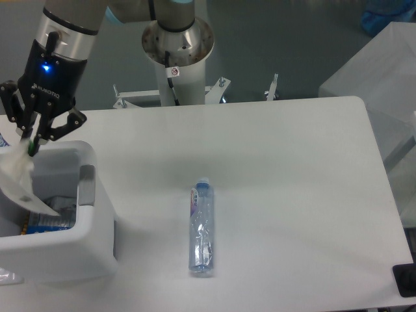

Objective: Place the trash in the trash can
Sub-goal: 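Open the gripper to drop the bag into the bin, then move the open gripper back over the water bottle and lower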

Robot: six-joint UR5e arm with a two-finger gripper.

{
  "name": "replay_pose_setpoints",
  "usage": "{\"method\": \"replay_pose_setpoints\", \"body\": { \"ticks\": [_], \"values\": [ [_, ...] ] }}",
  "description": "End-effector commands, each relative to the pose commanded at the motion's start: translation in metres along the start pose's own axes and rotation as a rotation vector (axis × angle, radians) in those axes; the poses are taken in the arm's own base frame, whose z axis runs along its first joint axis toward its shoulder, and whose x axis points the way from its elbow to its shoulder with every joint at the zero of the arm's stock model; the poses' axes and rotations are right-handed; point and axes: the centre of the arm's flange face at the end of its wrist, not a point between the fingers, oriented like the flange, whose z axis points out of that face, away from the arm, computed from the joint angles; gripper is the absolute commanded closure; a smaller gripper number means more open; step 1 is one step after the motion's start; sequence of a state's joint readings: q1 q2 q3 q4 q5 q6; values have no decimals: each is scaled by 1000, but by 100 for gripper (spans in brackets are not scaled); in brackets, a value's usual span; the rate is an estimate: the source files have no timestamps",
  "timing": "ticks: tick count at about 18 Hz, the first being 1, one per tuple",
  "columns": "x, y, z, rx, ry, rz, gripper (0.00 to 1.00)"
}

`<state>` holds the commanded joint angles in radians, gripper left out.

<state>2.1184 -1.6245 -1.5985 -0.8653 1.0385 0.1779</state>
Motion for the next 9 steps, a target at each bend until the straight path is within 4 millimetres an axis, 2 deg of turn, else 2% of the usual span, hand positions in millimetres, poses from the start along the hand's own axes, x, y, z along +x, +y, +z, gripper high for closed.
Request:
{"method": "replay_pose_setpoints", "body": {
  "ticks": [1, 3, 5, 6, 9],
  "values": [
    [0, -2, -3, 8, -4, 5, 14],
    [2, -8, -10, 24, -8, 12, 10],
    [-8, -11, -16, 35, -25, 0, 9],
    [-22, -12, -23, 46, -44, -25, 8],
    [-94, -8, -43, 68, -122, -128, 3]
  ]
}}
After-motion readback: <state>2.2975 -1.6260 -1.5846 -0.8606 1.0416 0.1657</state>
